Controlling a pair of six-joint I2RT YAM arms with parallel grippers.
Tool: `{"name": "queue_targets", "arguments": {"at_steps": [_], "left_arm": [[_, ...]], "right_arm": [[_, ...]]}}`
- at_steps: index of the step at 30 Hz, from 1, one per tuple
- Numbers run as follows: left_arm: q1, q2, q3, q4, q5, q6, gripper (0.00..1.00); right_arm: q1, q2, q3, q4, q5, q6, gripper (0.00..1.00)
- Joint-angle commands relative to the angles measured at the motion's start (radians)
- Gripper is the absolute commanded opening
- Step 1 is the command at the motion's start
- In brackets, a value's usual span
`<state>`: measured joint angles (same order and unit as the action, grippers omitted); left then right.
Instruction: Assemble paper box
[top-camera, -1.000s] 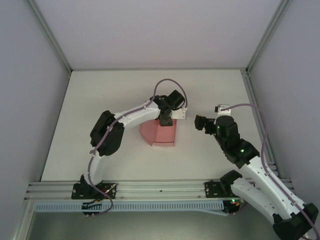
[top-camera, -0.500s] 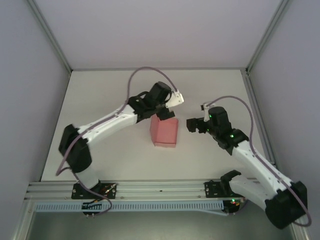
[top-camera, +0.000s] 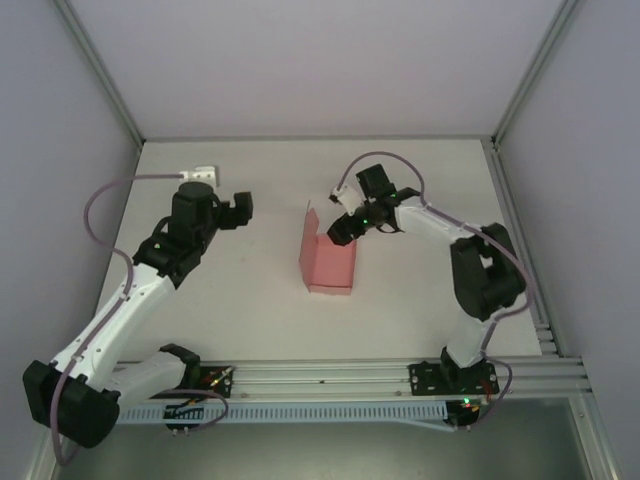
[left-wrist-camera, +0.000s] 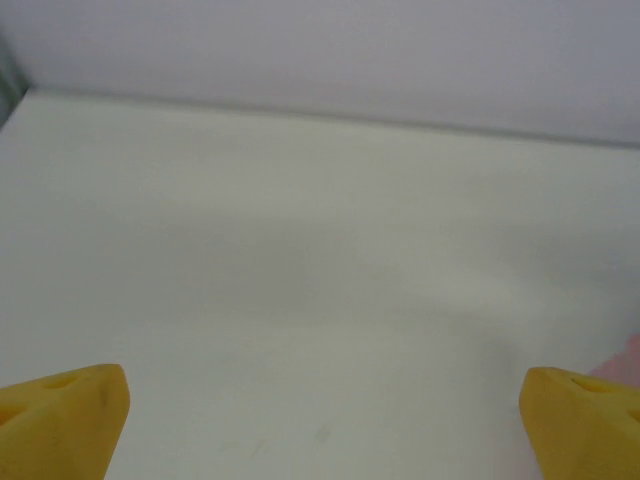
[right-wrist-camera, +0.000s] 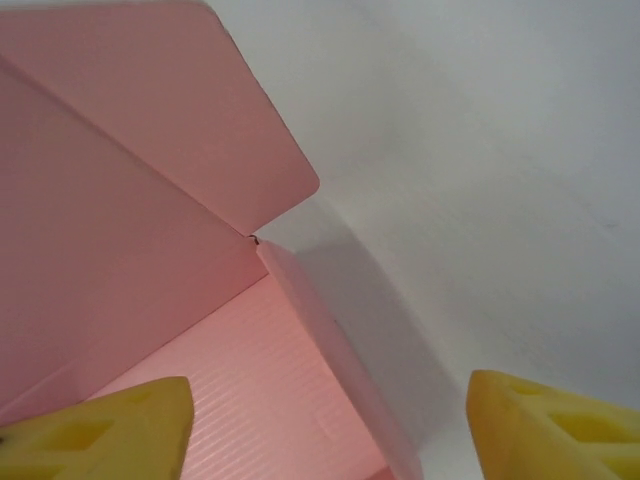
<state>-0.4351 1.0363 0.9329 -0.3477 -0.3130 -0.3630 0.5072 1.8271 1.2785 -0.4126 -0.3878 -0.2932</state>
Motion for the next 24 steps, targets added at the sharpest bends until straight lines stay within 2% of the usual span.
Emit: {"name": "queue_targets", "arguments": {"at_steps": [1, 2, 5, 10, 13, 15, 20, 22, 24], "left_arm": [[0.027, -0.043, -0.051, -0.064, 0.026, -0.129, 1.0], [0.03, -0.047, -0.064, -0.061, 0.034, -0.129, 1.0], [0.033, -0.036, -0.076, -0.041, 0.06, -0.128, 1.0], [0.035, 0.01, -0.062, -0.037, 0.094, -0.118, 1.0], [0.034, 0.025, -0.055, -0.041, 0.102, -0.113, 1.0], [0.035, 0.024, -0.055, -0.035, 0.104, -0.116, 1.0], [0.035, 0.025, -0.047, -0.01, 0.109, -0.114, 1.0], [0.036, 0.034, -0.042, 0.004, 0.118, -0.106, 1.0], [0.034, 0.052, -0.041, 0.028, 0.145, -0.091, 1.0]], "right_arm": [[0.033, 0.074, 0.06, -0.081, -0.023, -0.059, 0.67], [0.042, 0.092, 0.069, -0.075, -0.009, -0.055, 0.67], [0.061, 0.139, 0.091, -0.046, 0.028, -0.03, 0.57], [0.081, 0.173, 0.101, 0.016, 0.123, 0.056, 0.29], [0.09, 0.163, 0.082, 0.048, 0.226, 0.175, 0.21], [0.098, 0.144, 0.058, 0.057, 0.336, 0.317, 0.14], [0.141, 0.064, -0.063, 0.043, 0.611, 0.724, 0.13], [0.169, 0.032, -0.121, 0.054, 0.659, 0.842, 0.12], [0.198, 0.013, -0.155, 0.066, 0.678, 0.879, 0.15]]}}
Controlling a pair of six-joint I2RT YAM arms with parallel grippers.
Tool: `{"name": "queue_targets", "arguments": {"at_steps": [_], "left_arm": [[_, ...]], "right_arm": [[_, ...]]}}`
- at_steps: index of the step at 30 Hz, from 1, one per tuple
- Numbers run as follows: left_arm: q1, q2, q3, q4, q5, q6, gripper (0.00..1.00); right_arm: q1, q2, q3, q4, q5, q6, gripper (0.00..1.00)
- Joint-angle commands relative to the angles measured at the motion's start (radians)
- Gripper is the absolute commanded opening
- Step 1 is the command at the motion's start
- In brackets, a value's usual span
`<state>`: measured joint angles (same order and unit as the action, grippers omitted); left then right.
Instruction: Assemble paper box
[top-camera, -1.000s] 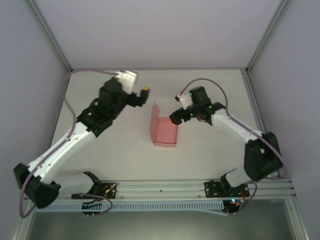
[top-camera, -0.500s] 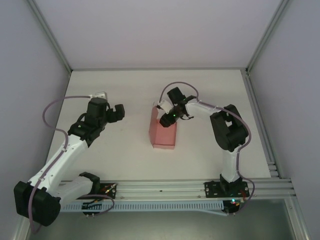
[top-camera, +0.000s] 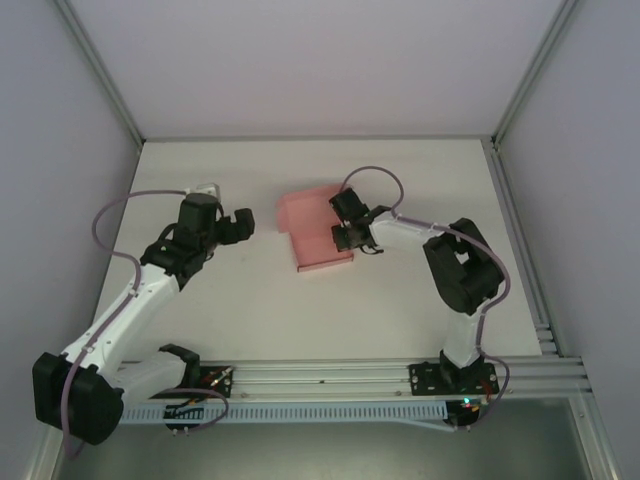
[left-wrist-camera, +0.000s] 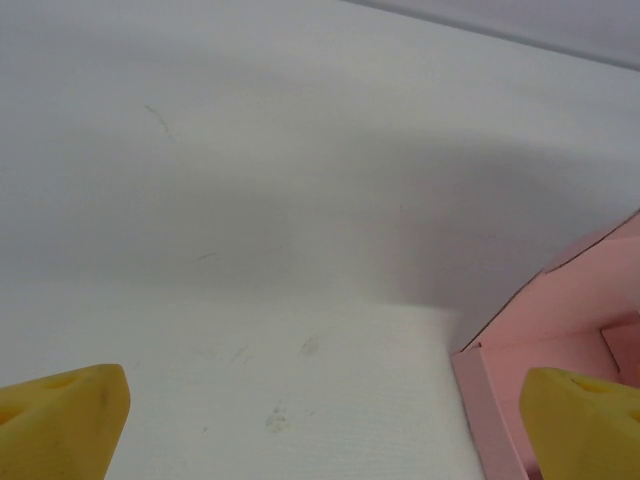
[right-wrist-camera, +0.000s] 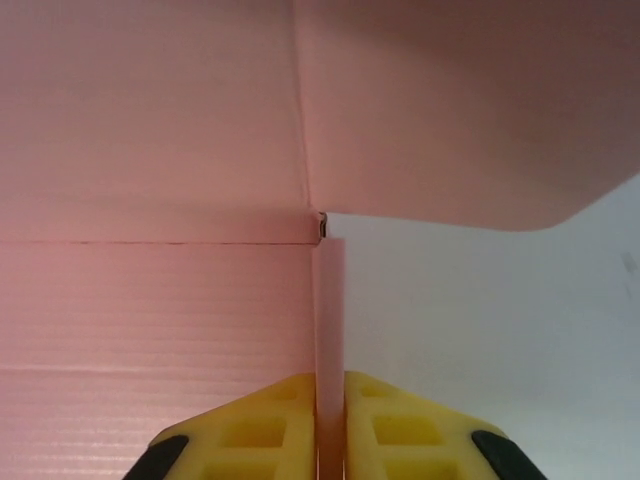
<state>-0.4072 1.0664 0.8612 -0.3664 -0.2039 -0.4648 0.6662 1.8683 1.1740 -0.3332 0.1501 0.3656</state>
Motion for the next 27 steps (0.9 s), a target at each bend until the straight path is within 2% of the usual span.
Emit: {"name": "queue_targets", "arguments": {"at_steps": [1, 5, 9, 12, 15, 17, 19, 21, 25, 27], "left_arm": [[0.007, 0.032, 0.033, 0.059, 0.052, 0.019, 1.0], [0.007, 0.082, 0.037, 0.097, 0.119, 0.046, 1.0], [0.007, 0.124, 0.03, 0.138, 0.182, 0.089, 1.0], [0.008, 0.16, 0.05, 0.145, 0.232, 0.131, 1.0], [0.007, 0.208, 0.093, 0.136, 0.265, 0.158, 1.0], [0.005, 0.242, 0.121, 0.137, 0.311, 0.2, 1.0], [0.005, 0.277, 0.147, 0.134, 0.356, 0.261, 1.0], [0.004, 0.321, 0.184, 0.106, 0.392, 0.33, 1.0], [0.002, 0.406, 0.232, 0.072, 0.443, 0.447, 1.0], [0.001, 0.454, 0.257, 0.053, 0.443, 0.476, 1.0]], "right_arm": [[0.048, -0.033, -0.053, -0.026, 0.149, 0.242, 0.15], [0.079, -0.068, -0.069, -0.016, 0.181, 0.315, 0.17], [0.098, -0.103, -0.09, 0.003, 0.242, 0.34, 0.32], [0.102, -0.164, -0.094, -0.013, 0.291, 0.323, 0.51], [0.101, -0.243, -0.097, -0.007, 0.293, 0.262, 0.56], [0.095, -0.306, -0.11, 0.039, 0.278, 0.156, 0.65], [0.069, -0.356, -0.132, 0.117, 0.193, -0.018, 0.8], [0.014, -0.389, -0.127, 0.166, 0.052, -0.193, 1.0], [-0.105, -0.362, -0.049, 0.126, -0.291, -0.457, 1.0], [-0.146, -0.306, 0.017, 0.047, -0.376, -0.562, 1.0]]}}
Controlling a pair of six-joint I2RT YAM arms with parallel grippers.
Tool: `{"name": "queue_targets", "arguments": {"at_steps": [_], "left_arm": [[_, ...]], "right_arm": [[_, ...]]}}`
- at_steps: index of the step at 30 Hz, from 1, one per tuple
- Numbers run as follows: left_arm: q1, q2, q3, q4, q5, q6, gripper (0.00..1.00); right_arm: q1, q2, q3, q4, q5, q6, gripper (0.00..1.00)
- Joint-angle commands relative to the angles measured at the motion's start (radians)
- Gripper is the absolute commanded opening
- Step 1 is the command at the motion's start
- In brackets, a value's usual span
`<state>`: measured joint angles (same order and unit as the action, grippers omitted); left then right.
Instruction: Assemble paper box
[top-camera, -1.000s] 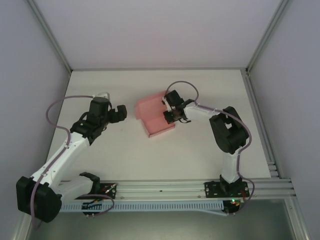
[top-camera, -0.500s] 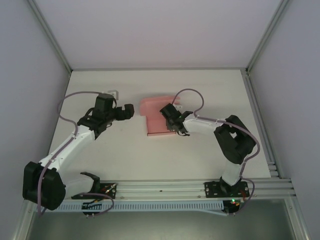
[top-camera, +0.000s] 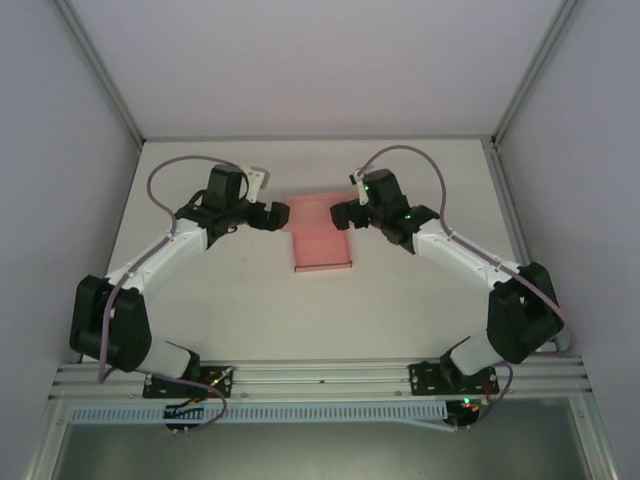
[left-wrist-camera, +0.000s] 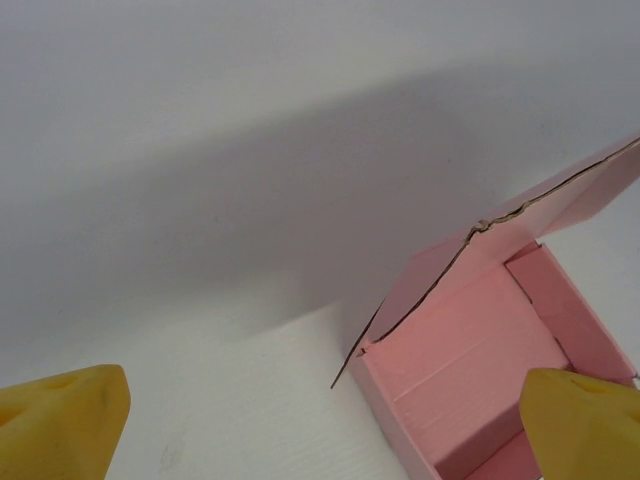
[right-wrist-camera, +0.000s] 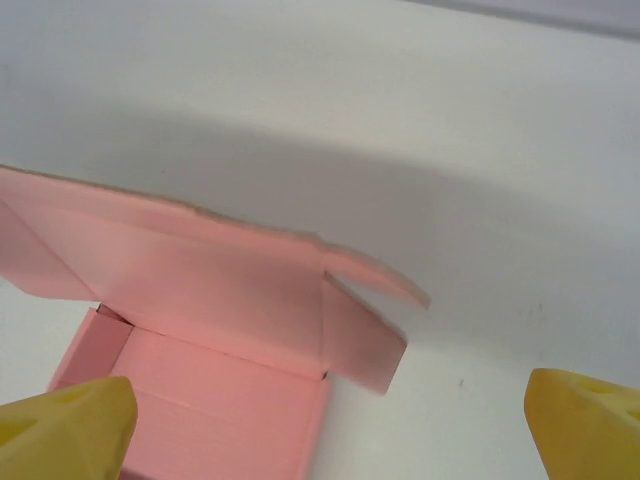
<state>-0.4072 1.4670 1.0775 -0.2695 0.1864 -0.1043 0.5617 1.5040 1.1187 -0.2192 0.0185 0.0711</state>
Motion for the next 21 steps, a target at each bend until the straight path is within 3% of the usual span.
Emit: {"name": "queue_targets", "arguments": {"at_steps": [1, 4, 7, 8, 11, 17, 21], "left_arm": [[0.001, 0.075, 0.05, -0.05, 0.057, 0.123, 1.0], [-0.009, 0.127, 0.08, -0.05, 0.073, 0.165, 0.95], [-0.015, 0.173, 0.137, -0.082, 0.07, 0.194, 0.84], [-0.017, 0.185, 0.154, -0.091, 0.069, 0.202, 0.79], [-0.019, 0.219, 0.204, -0.123, 0.065, 0.204, 0.55], [-0.063, 0.235, 0.213, -0.147, 0.05, 0.25, 0.28], [-0.104, 0.241, 0.228, -0.173, -0.054, 0.242, 0.02]], "right_arm": [[-0.055, 0.09, 0.11, -0.109, -0.259, -0.3, 1.0], [-0.094, 0.197, 0.224, -0.231, -0.29, -0.344, 0.9], [-0.108, 0.268, 0.283, -0.268, -0.308, -0.376, 0.76], [-0.107, 0.283, 0.293, -0.27, -0.303, -0.388, 0.67], [-0.109, 0.313, 0.323, -0.297, -0.287, -0.383, 0.45], [-0.108, 0.289, 0.29, -0.293, -0.293, -0.366, 0.29], [-0.105, 0.284, 0.294, -0.329, -0.281, -0.365, 0.12]]}}
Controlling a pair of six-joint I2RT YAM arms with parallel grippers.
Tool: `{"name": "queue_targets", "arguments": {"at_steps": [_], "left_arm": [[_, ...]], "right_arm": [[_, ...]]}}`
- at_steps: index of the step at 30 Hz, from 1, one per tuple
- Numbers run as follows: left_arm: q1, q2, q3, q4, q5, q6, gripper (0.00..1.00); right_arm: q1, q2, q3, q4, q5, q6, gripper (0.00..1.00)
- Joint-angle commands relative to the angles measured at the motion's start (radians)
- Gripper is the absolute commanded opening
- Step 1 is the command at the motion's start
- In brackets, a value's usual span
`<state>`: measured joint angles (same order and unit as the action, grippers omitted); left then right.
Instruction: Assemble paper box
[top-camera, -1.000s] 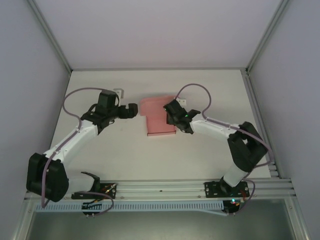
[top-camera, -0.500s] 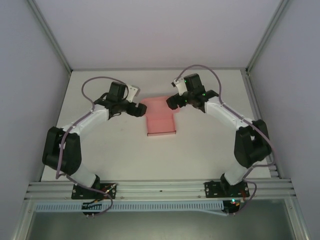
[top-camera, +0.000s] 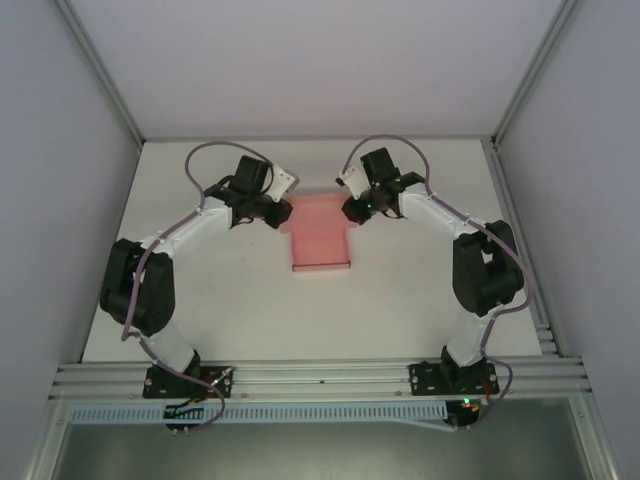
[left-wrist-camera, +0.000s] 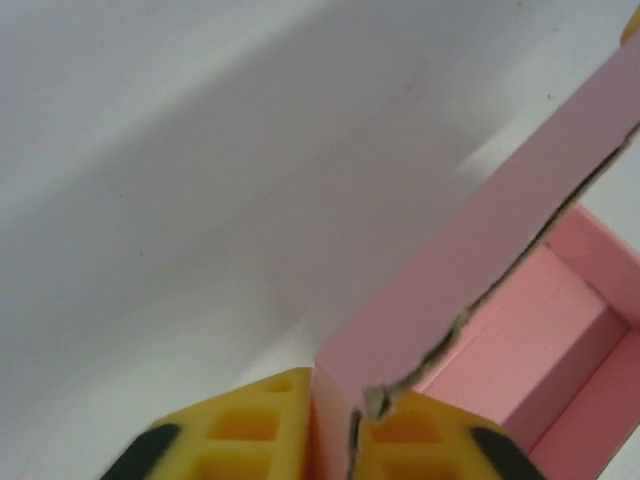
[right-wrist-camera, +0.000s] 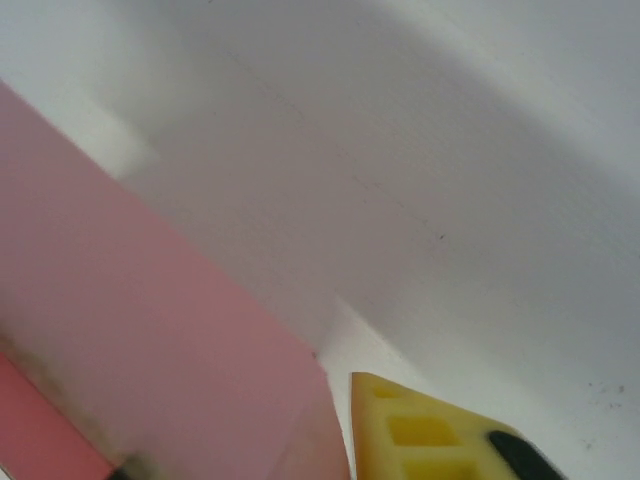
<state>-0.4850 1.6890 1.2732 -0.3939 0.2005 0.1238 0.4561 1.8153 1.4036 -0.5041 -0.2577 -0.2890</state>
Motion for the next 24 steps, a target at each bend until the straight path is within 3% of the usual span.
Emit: {"name": "queue_targets", "arguments": {"at_steps": [1, 7, 10, 15, 18, 24], "left_arm": [[-0.038, 0.017, 0.039, -0.053, -0.11, 0.004, 0.0], [-0.092, 0.014, 0.076, -0.077, -0.298, -0.071, 0.0], [-0.112, 0.02, 0.116, -0.077, -0.408, -0.202, 0.0], [-0.124, 0.015, 0.135, 0.026, -0.411, -0.448, 0.0], [-0.128, 0.027, 0.133, 0.113, -0.371, -0.543, 0.0], [-0.13, 0.07, 0.134, 0.183, -0.385, -0.657, 0.0]], "right_arm": [[0.002, -0.033, 0.011, -0.05, 0.004, -0.001, 0.07], [0.034, -0.099, -0.046, 0.017, 0.185, 0.086, 0.0], [0.056, -0.163, -0.109, 0.136, 0.297, 0.199, 0.0], [0.064, -0.242, -0.273, 0.477, 0.334, 0.557, 0.0], [0.079, -0.236, -0.348, 0.674, 0.355, 0.688, 0.0], [0.118, -0.196, -0.372, 0.823, 0.514, 0.86, 0.0]]}}
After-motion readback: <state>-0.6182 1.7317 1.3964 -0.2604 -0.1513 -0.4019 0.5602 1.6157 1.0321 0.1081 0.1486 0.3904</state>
